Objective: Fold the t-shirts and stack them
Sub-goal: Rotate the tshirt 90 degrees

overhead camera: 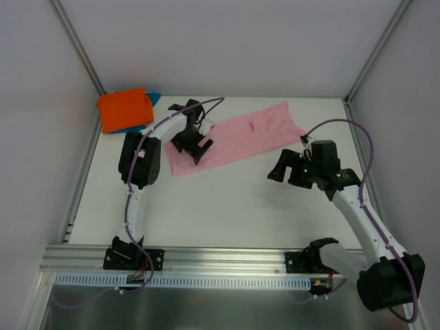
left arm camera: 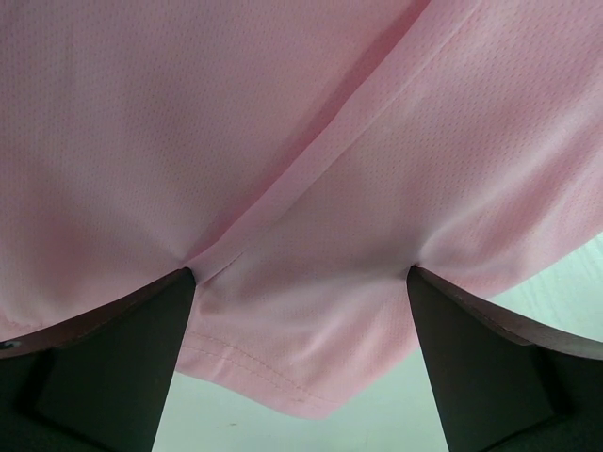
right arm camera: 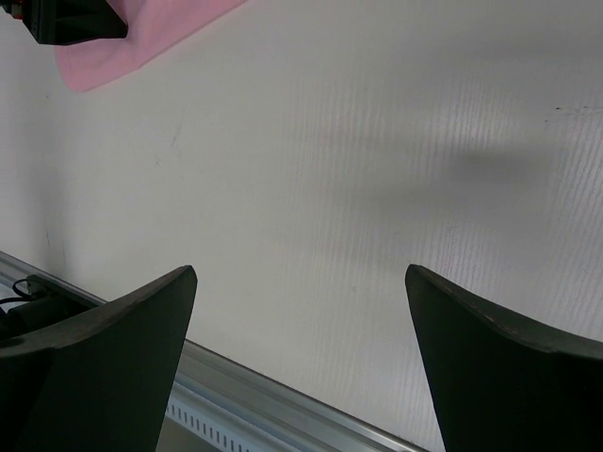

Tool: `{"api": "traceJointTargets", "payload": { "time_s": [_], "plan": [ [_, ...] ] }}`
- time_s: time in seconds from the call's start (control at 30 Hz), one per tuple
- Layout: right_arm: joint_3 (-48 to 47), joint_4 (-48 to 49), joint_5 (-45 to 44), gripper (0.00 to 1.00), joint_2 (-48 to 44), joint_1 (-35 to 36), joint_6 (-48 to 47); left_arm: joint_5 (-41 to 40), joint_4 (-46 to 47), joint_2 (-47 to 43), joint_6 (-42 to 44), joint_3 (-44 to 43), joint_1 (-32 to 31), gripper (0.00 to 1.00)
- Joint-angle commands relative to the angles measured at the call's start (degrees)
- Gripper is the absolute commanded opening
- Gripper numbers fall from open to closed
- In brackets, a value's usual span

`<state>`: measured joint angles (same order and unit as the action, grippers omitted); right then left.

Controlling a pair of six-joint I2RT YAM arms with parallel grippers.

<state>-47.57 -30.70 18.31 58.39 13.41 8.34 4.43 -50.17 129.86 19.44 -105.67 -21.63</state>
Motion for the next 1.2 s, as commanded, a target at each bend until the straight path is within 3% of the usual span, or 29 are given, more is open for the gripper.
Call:
{"api": "traceJointTargets", "payload": {
  "time_s": [0.0,0.27,0.47,0.77,0.9,1.17],
  "plan": [
    [-1.56,0.64,0.59,0.99,-1.96,-0.23,0.98,9.01,-8.79,3.55,-4.49,1.95,-0.95,0.99],
    [0.64,1.34,0.77,0.99,-4.86,-0.31,2.21,15.61,-5.2,-3.29,-11.52,16.96,-5.53,0.99],
    [1.08,0.11,0.85,1.0,-8.03,-0.66,1.94,20.88,0.15,-6.64,-18.19,25.32,-14.57,0.99],
    [2.57,-2.52,0.95,0.99,-12.42,-0.93,0.89,31.87,12.44,-5.41,-32.08,25.08,-31.26,0.99],
    [3.8,-2.96,-0.02,1.0,-12.78,-1.19,0.01,35.38,18.08,-6.98,-36.84,23.14,-33.65,0.99],
    [-0.76,0.63,-0.64,0.99,-0.84,-1.54,-2.71,21.17,16.6,-24.19,-36.93,23.49,-33.39,0.99]
  ]
}}
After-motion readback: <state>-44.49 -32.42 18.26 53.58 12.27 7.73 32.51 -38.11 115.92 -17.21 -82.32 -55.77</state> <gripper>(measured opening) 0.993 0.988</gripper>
